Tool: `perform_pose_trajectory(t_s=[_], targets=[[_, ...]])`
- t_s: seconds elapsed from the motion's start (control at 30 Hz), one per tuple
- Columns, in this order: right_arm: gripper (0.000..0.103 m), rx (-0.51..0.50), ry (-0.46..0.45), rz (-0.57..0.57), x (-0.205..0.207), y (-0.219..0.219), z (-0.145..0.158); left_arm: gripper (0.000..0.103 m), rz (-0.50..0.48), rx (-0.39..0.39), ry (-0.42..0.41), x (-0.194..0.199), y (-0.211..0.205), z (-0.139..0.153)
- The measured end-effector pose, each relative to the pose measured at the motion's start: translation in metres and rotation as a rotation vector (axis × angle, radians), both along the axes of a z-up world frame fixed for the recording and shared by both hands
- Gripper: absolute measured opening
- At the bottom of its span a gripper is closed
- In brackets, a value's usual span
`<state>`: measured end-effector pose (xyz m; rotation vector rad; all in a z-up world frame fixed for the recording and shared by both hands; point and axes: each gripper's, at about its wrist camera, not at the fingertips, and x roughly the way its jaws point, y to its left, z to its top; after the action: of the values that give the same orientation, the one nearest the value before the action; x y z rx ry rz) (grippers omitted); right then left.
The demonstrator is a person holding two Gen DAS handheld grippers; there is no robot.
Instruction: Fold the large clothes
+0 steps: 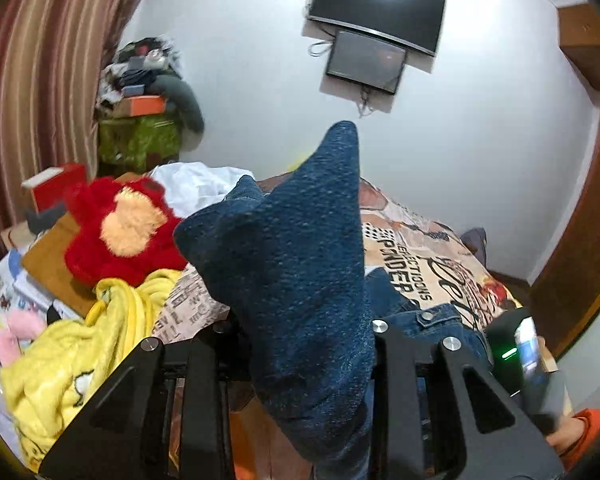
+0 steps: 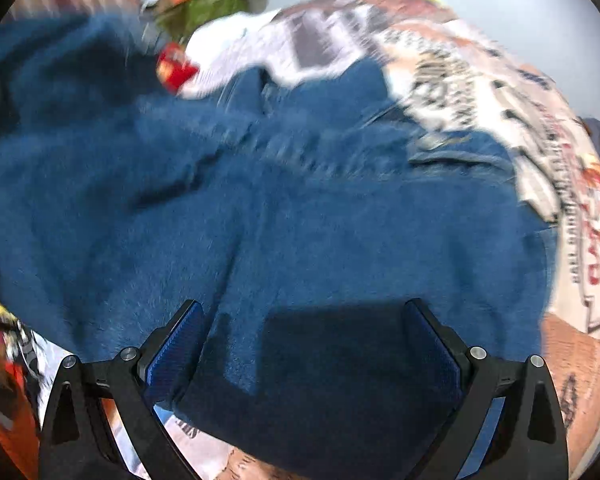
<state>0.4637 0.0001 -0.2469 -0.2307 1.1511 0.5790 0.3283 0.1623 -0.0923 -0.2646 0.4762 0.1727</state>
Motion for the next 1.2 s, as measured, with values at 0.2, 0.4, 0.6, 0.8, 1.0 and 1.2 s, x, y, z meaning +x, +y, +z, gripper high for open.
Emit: perform_pose_trajectory(t_s=[0.2, 0.4, 0.6, 0.8, 1.0, 1.2], targets=[[0.099, -0.142, -0.107, 0.158, -0.018, 0.022, -0.017, 0.03, -0.055, 0.072, 0.011, 0.02, -0.033, 0.004], [0.099, 0.062, 0.019, 0.061, -0.006, -0.039, 0.012, 0.029, -0.127, 0.074, 0.018, 0.049, -0.076, 0.013], [0.099, 0.202, 0.061, -0.222, 0.016, -0.152, 0.045, 0.028, -0.244, 0.105, 0.012, 0.082, -0.141, 0.02], [0.099, 0.172, -0.013, -0.418, 0.014, -0.255, 0.069, 0.028, -0.458, 0.242, 0.064, 0.084, -0.218, -0.005], [0.099, 0.124, -0.093, -0.475, -0.011, -0.304, 0.091, 0.029, -0.646, 0.358, 0.236, 0.062, -0.262, -0.06], [0.099, 0.128, -0.126, -0.434, -0.04, -0.303, 0.102, 0.03, -0.65, 0.307, 0.322, 0.044, -0.259, -0.082]])
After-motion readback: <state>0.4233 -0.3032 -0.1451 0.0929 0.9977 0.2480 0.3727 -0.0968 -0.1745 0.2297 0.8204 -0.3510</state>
